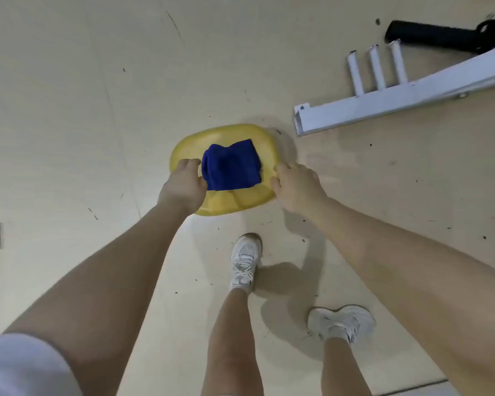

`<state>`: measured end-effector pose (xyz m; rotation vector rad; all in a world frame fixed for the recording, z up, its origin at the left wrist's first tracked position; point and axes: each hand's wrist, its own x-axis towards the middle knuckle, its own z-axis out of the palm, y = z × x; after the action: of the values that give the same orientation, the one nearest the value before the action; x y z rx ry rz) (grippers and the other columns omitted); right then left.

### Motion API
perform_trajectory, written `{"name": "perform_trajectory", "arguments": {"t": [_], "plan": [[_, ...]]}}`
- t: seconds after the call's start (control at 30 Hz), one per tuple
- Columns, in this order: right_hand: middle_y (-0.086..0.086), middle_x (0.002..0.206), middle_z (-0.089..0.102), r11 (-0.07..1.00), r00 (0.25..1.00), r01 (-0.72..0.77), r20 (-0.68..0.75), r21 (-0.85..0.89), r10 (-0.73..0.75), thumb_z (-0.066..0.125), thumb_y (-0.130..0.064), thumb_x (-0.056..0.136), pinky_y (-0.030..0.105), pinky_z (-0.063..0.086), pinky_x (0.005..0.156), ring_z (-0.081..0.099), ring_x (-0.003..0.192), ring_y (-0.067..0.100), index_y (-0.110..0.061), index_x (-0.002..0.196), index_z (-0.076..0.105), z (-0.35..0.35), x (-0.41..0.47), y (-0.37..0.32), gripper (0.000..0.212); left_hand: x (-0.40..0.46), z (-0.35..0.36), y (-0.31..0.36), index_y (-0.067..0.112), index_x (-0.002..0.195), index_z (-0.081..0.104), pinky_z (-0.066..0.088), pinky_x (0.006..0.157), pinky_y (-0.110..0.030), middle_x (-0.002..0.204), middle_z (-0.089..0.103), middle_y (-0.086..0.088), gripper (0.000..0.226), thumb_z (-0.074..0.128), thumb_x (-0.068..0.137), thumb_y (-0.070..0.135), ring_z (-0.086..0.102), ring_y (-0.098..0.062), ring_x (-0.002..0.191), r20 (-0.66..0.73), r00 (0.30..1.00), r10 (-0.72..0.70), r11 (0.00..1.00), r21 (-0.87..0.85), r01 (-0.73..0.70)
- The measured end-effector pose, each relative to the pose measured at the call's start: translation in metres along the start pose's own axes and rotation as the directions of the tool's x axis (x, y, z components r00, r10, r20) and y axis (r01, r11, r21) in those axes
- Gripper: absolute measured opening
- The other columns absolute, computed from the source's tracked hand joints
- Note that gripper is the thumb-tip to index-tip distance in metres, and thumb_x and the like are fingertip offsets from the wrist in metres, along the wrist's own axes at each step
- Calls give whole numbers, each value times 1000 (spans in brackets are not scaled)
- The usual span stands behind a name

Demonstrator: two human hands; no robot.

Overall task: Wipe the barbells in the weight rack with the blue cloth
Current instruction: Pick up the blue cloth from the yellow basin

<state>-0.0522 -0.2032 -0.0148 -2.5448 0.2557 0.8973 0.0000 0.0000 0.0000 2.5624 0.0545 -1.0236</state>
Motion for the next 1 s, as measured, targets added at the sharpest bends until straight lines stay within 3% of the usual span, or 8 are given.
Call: {"name": "perform_trajectory", "arguments": {"t": [0.1,0.2,0.27,0.4,0.5,0.63,0.8,1.0], "plan": [[9,90,49,961,994,-108,36,253,102,29,-20,99,33,37,72,50,87,30,-8,86,51,37,44,-6,29,35,25,-21,10,137,35,39,94,-36,147,29,-4,42,32,95,9,43,-28,123,30,1000,4,999,-43,-3],[16,129,51,911,979,-198,123,362,164,32,-19,101,35,39,96,48,117,31,-4,129,47,63,81,-10,35,63,51,-35,10,141,30,36,95,-32,151,24,-4,46,31,95,8,38,-25,129,47,997,56,994,-100,-51],[11,141,44,888,977,-215,91,407,194,42,-19,99,29,35,100,43,127,27,-4,139,38,74,98,-11,43,76,62,-42,10,143,27,33,100,-29,152,24,-6,48,30,95,8,34,-23,133,47,996,71,989,-131,-64],[12,112,59,891,969,-217,-20,398,245,56,-16,92,30,45,84,55,106,27,-7,98,65,84,104,-15,14,79,69,-41,8,142,30,29,104,-23,145,40,-9,45,27,97,7,37,-22,134,138,986,99,971,-228,-65],[13,112,53,895,979,-131,-86,427,184,55,-14,90,36,44,92,50,105,28,-5,94,64,62,85,-23,13,72,60,-31,6,134,40,35,91,-25,131,51,-15,42,30,94,3,48,-29,119,165,972,166,970,-205,-131],[6,75,47,695,994,-98,39,713,101,42,-9,95,28,37,65,41,68,18,-11,80,46,-3,34,-30,16,49,22,12,10,138,36,33,90,-24,139,39,-13,49,33,90,-1,44,-28,120,123,944,305,939,-206,-276],[3,82,49,603,998,-63,32,795,62,38,-3,97,10,42,66,47,77,13,-10,89,44,-113,-48,-20,12,-8,-53,107,15,138,38,32,96,-18,146,31,-5,55,32,88,-6,39,-20,128,85,816,572,813,-189,-550],[7,86,50,582,997,-36,67,812,-33,48,-3,88,34,40,95,50,87,18,-11,80,52,-251,-161,-3,13,-91,-129,219,9,128,53,32,107,-26,144,41,-9,61,29,75,-9,38,-22,133,264,569,779,622,-200,-757]]}}
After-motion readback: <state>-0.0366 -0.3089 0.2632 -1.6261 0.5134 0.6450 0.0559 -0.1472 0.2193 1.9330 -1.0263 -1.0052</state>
